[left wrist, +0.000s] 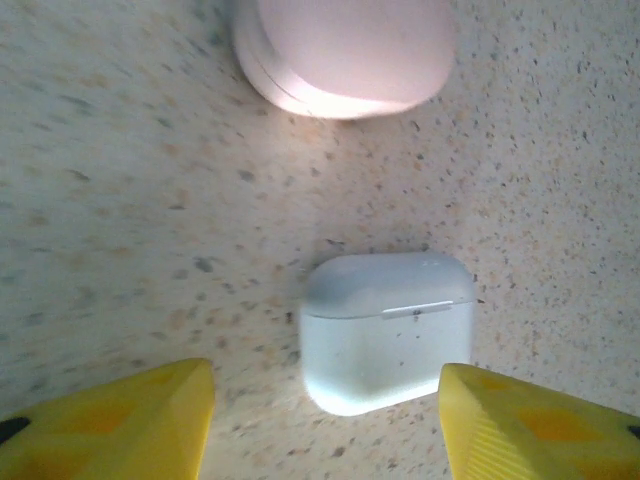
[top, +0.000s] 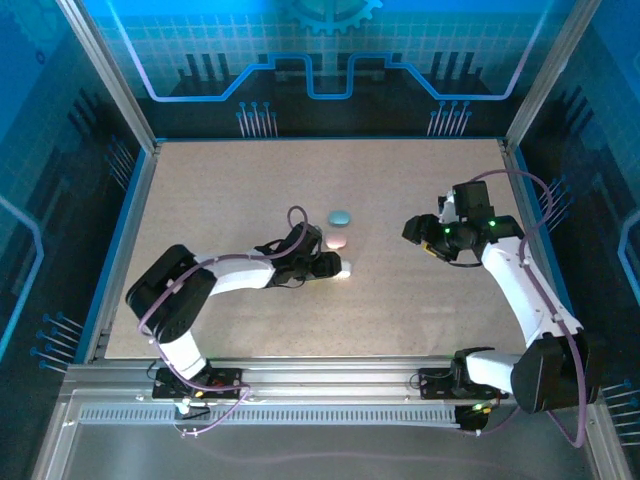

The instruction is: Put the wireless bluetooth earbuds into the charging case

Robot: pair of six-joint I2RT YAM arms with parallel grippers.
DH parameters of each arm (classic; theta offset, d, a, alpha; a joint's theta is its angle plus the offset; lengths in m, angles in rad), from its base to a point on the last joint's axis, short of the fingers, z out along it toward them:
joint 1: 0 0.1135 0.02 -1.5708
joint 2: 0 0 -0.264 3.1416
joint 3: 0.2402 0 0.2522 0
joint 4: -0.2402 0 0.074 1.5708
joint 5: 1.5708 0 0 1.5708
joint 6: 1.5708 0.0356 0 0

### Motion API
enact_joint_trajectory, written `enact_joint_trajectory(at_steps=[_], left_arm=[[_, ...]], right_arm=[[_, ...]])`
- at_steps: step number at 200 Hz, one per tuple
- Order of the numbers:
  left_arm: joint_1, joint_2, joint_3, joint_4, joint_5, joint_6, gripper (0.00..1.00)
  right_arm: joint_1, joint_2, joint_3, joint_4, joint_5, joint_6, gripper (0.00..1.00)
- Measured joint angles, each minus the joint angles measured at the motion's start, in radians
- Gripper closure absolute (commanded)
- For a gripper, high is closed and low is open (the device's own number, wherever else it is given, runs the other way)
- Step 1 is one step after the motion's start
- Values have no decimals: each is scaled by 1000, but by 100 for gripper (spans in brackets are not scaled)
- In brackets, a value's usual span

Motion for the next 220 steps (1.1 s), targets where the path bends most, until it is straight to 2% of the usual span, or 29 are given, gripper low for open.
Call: enact_joint_trajectory(at_steps=[19, 31, 51, 74, 105, 139, 177, 190, 220], left_arm=[[3, -89, 0, -56, -80, 40, 28], [6, -157, -2, -75, -137, 77, 23], [11, -293, -26, -68, -252, 154, 1], [21, -428, -89, -21, -415, 274, 1], [108, -514, -220, 100, -560, 474, 1], [286, -544, -358, 247, -590, 606, 1], [391, -536, -478, 444, -584, 711, 1], [415, -515, -499, 505, -570, 734, 1], [476, -426, -538, 664, -492, 741, 1]], right_arm=[[-1, -6, 1, 11, 123, -52, 13], [-2, -30, -21, 61, 221, -93, 9], [-2, -100, -150, 236, 366, -192, 6], [-3, -105, -328, 452, 436, -332, 5], [-5, 38, -460, 742, 432, -505, 8], [-11, 183, -506, 1041, 311, -615, 13], [-50, 249, -602, 1377, 195, -655, 6], [-57, 267, -631, 1405, 204, -652, 0], [-50, 286, -618, 1433, 278, -637, 0]])
